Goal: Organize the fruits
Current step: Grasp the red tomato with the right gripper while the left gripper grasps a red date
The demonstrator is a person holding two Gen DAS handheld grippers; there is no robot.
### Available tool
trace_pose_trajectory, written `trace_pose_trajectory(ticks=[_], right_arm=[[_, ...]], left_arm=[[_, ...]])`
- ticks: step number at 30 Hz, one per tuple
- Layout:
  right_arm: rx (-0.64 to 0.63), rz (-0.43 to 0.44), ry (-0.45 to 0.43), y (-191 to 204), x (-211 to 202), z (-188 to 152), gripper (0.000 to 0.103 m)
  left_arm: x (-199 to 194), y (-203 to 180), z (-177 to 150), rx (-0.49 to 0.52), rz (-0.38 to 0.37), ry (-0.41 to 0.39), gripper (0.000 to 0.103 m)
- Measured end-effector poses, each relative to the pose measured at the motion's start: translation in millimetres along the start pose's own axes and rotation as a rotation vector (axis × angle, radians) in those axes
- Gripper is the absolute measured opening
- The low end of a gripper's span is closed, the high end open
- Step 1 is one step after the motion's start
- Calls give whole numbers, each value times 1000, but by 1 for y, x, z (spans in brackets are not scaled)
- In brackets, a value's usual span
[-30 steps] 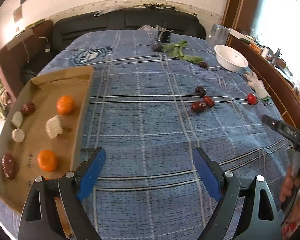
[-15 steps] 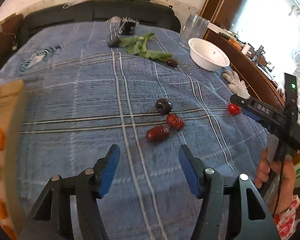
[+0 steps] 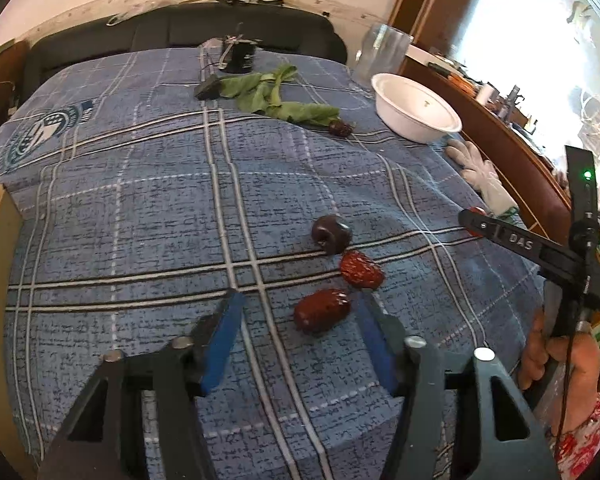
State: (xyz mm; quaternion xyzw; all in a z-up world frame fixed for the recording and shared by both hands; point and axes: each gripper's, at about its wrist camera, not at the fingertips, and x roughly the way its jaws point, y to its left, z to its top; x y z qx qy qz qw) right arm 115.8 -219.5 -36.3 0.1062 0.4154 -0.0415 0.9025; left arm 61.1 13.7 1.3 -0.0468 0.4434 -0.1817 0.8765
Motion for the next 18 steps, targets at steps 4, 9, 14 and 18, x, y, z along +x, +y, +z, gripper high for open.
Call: trace_pose_trajectory(ticks=[4, 9, 14, 18], right_arm=[[-1, 10, -3, -1, -1, -1, 33], [2, 21, -9, -2, -4, -3, 33], [4, 19, -15, -2, -7, -5, 33], [9, 21, -26, -2, -10, -6, 33]], left_arm=[[3, -5, -1, 25, -10, 5, 36], [4, -11, -2, 56, 8, -2, 38], [6, -16, -4, 90, 20, 1, 41], [4, -11, -5, 68, 19, 0, 26]])
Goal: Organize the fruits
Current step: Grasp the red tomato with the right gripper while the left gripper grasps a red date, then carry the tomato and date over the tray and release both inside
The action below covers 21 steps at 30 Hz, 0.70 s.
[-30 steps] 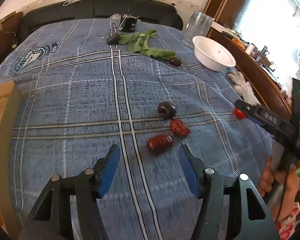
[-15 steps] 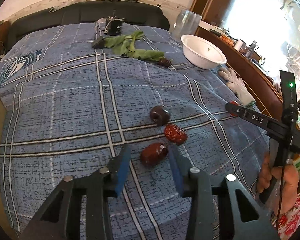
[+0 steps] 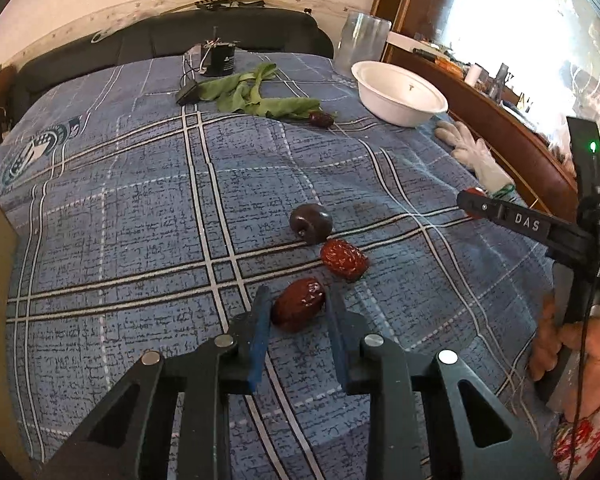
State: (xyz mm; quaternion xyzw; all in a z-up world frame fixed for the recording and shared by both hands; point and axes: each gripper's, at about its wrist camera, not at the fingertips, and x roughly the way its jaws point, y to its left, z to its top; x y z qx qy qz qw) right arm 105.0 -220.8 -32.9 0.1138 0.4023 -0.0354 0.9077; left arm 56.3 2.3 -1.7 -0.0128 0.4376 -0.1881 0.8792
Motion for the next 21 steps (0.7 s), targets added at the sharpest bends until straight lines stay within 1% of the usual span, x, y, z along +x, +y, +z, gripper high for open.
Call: trace_pose_trajectory(ticks=[4, 10, 16, 17, 19, 21], right_arm=[[1, 6, -17, 1, -4, -1, 33], [-6, 27, -41, 5, -11, -4, 33], [-23, 37, -63, 15, -18, -8, 33], [-25, 34, -55, 20, -18, -8, 33], [-25, 55, -47, 27, -23, -11, 33], [-40, 78, -55, 40, -34, -14, 33]], left_arm=[[-2, 5, -1, -42, -21, -7, 26], [-5, 6, -1, -49, -21, -22, 26], [-12, 4, -5, -53, -42, -26, 26], [-15, 3, -6, -49, -39, -31, 26], [-24, 4, -8, -58, -37, -46, 26], [-39, 10, -11, -99, -62, -67, 26]])
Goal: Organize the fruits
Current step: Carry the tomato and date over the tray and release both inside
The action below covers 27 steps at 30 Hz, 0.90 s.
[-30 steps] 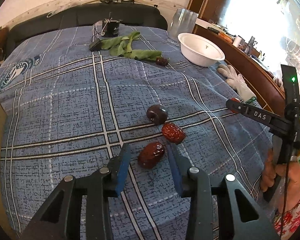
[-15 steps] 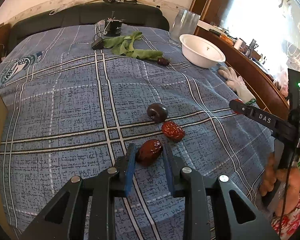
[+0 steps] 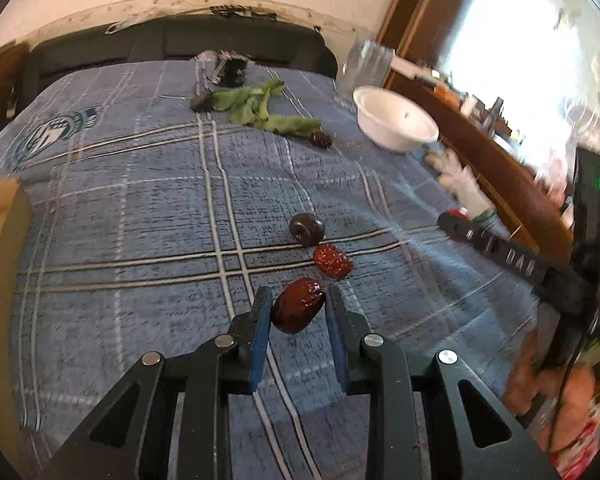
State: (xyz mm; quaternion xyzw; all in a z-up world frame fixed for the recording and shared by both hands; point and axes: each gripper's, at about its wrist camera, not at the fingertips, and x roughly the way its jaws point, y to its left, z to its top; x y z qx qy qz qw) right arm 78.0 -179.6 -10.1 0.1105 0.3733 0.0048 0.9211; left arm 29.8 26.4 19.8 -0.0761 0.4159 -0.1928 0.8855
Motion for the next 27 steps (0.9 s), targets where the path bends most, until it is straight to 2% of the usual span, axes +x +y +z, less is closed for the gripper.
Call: trace_pose_trajectory(ticks=[5, 8, 15, 19, 23, 27], right_arm=[[-53, 71, 4, 41, -23, -11, 34], [-117, 123, 14, 78, -34, -20, 34], [-262, 292, 46, 173, -47, -44, 34], [-337, 384, 87, 229, -45, -61, 35], [-408, 445, 121, 274, -44, -78, 35], [-484, 455, 126, 305, -44, -94, 35]], left_arm=[[-52, 29, -12, -102, 7, -64, 26], [-87, 65, -24, -180, 72, -90, 26], [-164, 157, -58, -359, 304, -150, 26], [-178, 181, -74, -394, 401, -150, 26], [-178, 196, -85, -413, 424, -123, 26], [-167, 207, -88, -437, 422, -91, 26]])
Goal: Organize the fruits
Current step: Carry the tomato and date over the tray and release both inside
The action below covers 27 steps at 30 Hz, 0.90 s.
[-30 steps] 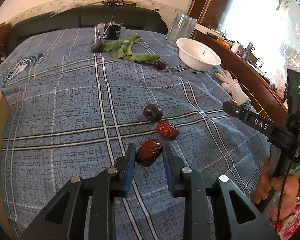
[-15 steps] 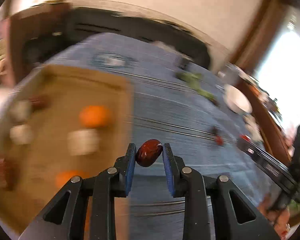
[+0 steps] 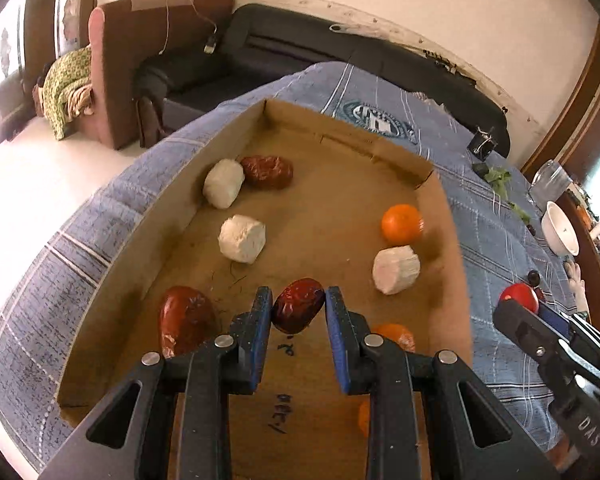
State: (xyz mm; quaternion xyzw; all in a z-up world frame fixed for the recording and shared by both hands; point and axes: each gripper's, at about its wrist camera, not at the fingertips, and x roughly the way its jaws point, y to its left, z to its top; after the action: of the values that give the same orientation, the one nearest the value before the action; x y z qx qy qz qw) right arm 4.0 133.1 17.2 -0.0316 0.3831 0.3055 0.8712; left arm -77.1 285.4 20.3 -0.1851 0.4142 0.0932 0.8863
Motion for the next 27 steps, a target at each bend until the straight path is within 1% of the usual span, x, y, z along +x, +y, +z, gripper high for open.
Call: trace_pose_trajectory(ticks=[4, 7, 11, 13, 14, 16, 18, 23, 27], right_arm=[[-14, 8, 18, 11, 15, 9, 35], [-9, 25, 37, 14, 27, 23, 35], [-5, 30, 57, 16, 44, 44, 35], [-13, 15, 62, 16, 54, 53, 35], [-17, 3, 64, 16, 59, 58, 35], [-17, -20, 74, 13, 72, 68, 35], [-2, -32, 87, 8, 85, 77, 35], [18, -49, 129, -6, 114, 92, 35], [27, -53, 173, -12, 133, 94, 35]], left_arm=[[6, 2, 2, -1, 2, 14, 26], [6, 2, 13, -17, -33, 23, 26], [-7, 3, 43, -3, -27, -13, 26], [-5, 1, 64, 19, -22, -19, 26], [-1, 2, 73, 33, -4, -19, 26], [14, 2, 89, 55, 43, 0, 26], [28, 2, 96, 62, 45, 31, 26], [57, 5, 100, 60, 39, 106, 26], [68, 8, 100, 58, 49, 131, 26]])
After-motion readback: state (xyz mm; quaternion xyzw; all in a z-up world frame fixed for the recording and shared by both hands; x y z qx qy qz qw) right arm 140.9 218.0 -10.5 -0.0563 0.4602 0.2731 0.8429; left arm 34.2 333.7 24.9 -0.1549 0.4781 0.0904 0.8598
